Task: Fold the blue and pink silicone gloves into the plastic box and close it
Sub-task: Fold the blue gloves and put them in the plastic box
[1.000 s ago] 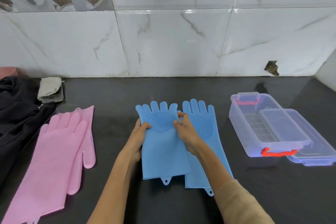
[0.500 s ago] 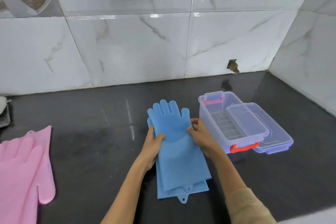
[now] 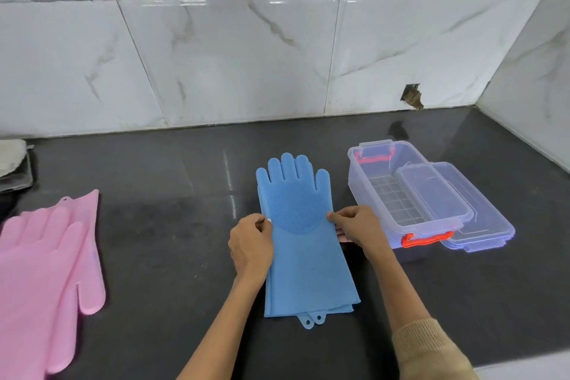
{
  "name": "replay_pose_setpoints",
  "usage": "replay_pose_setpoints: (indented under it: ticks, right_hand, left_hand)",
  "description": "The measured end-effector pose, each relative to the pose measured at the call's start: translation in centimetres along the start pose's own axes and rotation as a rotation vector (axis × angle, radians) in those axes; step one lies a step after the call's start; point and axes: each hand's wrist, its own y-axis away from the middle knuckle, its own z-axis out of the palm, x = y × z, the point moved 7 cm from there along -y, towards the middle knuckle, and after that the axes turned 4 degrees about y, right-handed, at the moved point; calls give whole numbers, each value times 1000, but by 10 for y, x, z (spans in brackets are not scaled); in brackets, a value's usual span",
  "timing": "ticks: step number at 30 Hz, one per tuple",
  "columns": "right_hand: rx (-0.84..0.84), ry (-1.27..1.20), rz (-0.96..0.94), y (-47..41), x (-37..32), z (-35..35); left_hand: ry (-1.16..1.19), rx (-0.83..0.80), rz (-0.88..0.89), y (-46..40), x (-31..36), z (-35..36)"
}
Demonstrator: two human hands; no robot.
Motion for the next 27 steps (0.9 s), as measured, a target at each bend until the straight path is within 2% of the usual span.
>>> replay_pose_setpoints:
  ticks: [10,22,27]
  right_hand:
    - [-56,18,62,-5,8,2]
    - [-37,37,25,-6,5,5]
    - [-58,16,10,-3,0,10]
  left_hand:
    - [-41,-67,85,-7,1,-6]
    - [-100,-151,-147,-11,-5,-5]
    - [-55,-278,-258,-11,-15,2]
